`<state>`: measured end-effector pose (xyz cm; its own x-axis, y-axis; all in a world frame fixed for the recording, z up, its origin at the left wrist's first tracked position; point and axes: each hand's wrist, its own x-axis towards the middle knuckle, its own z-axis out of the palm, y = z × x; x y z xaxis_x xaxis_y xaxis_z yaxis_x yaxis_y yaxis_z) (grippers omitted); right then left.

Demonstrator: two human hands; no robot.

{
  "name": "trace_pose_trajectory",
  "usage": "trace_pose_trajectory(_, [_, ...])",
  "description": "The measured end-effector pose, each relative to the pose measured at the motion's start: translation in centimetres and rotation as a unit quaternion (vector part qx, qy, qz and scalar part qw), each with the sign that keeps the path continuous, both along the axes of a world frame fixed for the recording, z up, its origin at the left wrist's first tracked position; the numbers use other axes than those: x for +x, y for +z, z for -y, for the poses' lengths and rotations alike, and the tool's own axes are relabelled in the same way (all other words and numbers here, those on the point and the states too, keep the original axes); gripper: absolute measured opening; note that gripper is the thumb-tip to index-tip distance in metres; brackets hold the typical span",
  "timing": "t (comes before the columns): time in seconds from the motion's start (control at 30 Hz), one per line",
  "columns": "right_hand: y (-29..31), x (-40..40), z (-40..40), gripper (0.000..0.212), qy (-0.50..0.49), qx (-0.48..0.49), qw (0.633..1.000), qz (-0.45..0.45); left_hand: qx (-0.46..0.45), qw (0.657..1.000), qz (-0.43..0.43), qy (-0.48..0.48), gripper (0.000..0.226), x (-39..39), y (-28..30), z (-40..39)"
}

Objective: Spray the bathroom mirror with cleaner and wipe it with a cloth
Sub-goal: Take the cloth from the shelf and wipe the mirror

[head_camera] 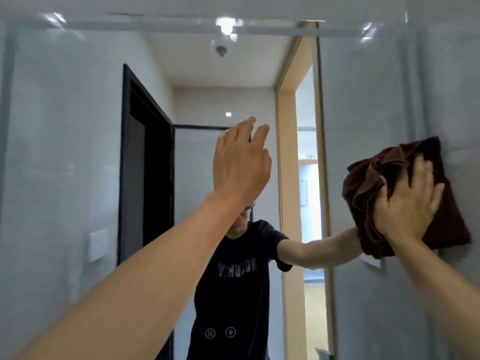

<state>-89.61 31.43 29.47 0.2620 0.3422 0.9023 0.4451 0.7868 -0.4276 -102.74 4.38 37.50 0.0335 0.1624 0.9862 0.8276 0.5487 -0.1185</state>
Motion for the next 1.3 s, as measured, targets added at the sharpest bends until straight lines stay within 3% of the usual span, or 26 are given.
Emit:
trace_pose_trajectory(0.2, [-0.3,-2.2,4.4,0.064,0.015,0.006,1.0,0.005,0.017,0.999,0.006,0.045,0.041,-1.8,-2.8,4.9])
trace_pose_trajectory(0.53, [-0.3,-19.0,31.7,0.06,0.098,0.157,0.978,0.101,0.043,0.981,0.079,0.171,0.049,-6.5,-4.5,24.1])
trace_pose_trajectory(0.73, [-5.6,-29.0,48.0,0.066,0.211,0.308,0.9,0.226,0.036,0.958,0.092,0.269,0.044,-10.2,-6.8,35.5])
trace_pose_trajectory(0.83, [-8.6,-32.2,52.8,0.067,0.269,0.331,0.871,0.245,0.016,0.949,0.094,0.299,0.043,-11.2,-9.0,38.7])
trace_pose_trajectory(0.9, [-9.0,-33.1,53.7,0.064,0.335,0.319,0.858,0.221,0.006,0.948,0.092,0.305,0.044,-11.4,-9.8,39.6])
trace_pose_trajectory(1.07, [-8.0,-30.5,49.9,0.064,0.302,0.338,0.852,0.261,0.005,0.958,0.103,0.266,0.045,-10.5,-9.3,37.1])
trace_pose_trajectory(1.3, [-5.0,-20.6,33.7,0.06,0.171,0.284,0.91,0.25,-0.016,0.986,0.068,0.15,0.041,-5.7,-7.8,23.5])
